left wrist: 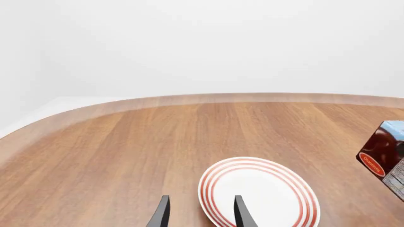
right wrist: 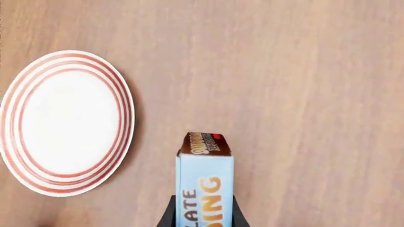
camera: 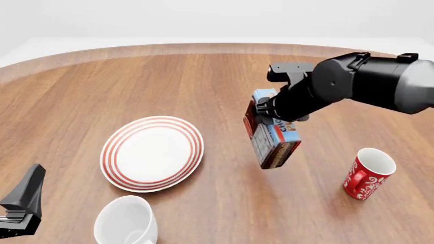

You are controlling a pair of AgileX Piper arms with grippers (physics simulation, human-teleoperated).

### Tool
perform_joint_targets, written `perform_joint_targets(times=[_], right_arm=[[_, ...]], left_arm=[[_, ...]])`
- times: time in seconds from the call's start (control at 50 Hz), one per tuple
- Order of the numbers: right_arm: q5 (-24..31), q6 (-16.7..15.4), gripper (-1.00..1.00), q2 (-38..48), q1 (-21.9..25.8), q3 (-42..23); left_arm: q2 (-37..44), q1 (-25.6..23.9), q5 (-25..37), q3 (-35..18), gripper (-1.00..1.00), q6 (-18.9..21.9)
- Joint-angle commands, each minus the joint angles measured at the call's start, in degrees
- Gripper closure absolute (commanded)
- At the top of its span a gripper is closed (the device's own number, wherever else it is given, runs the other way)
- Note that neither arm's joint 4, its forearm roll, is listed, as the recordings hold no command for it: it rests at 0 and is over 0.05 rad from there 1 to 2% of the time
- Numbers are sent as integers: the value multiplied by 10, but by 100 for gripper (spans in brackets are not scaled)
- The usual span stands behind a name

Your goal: Pick up the white mug and put it on the plate, and put the chocolate pudding to the right of the plate.

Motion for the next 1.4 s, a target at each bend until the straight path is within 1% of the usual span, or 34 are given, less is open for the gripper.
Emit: perform_joint_targets(times=[0.02, 0.14, 0.16, 0.2, 0.22, 0.24, 0.26, 0.28, 0.3, 0.32, 0.34, 0.42, 0.52, 0.56, 0.62, 0.78, 1.12, 1.4], right_arm=[[-7, 24, 100, 25, 7, -18], [-17, 39, 100, 43, 12, -23], [-18, 34, 100, 47, 11, -24], [-21, 40, 100, 52, 9, -24], [-22, 32, 100, 54, 7, -25], [-24, 46, 100, 55, 11, -24], [-25, 46, 100, 58, 10, -25], [-25, 31, 100, 60, 8, -28], [-25, 31, 100, 60, 8, -28], [-30, 44, 100, 65, 10, -26], [-31, 49, 100, 68, 13, -25], [-34, 53, 100, 77, 17, -29], [-38, 51, 100, 88, 15, -32], [-40, 63, 100, 91, 22, -32], [-40, 61, 100, 93, 22, -32], [-46, 68, 100, 103, 25, -27], [-56, 62, 100, 116, 18, -19], [-64, 68, 100, 126, 20, -14]], left_arm=[[0, 0, 0, 0, -100, 0], [0, 0, 0, 0, -100, 0], [0, 0, 0, 0, -100, 0], [0, 0, 0, 0, -100, 0], [0, 0, 0, 0, -100, 0], [0, 0, 0, 0, -100, 0], [0, 0, 0, 0, -100, 0], [0, 0, 0, 0, -100, 0], [0, 0, 0, 0, -100, 0], [0, 0, 0, 0, -100, 0], [0, 0, 0, 0, -100, 0], [0, 0, 0, 0, -100, 0], [0, 0, 0, 0, -100, 0], [0, 0, 0, 0, -100, 0], [0, 0, 0, 0, -100, 0], [0, 0, 0, 0, -100, 0], [0, 0, 0, 0, -100, 0], [0, 0, 0, 0, -100, 0]])
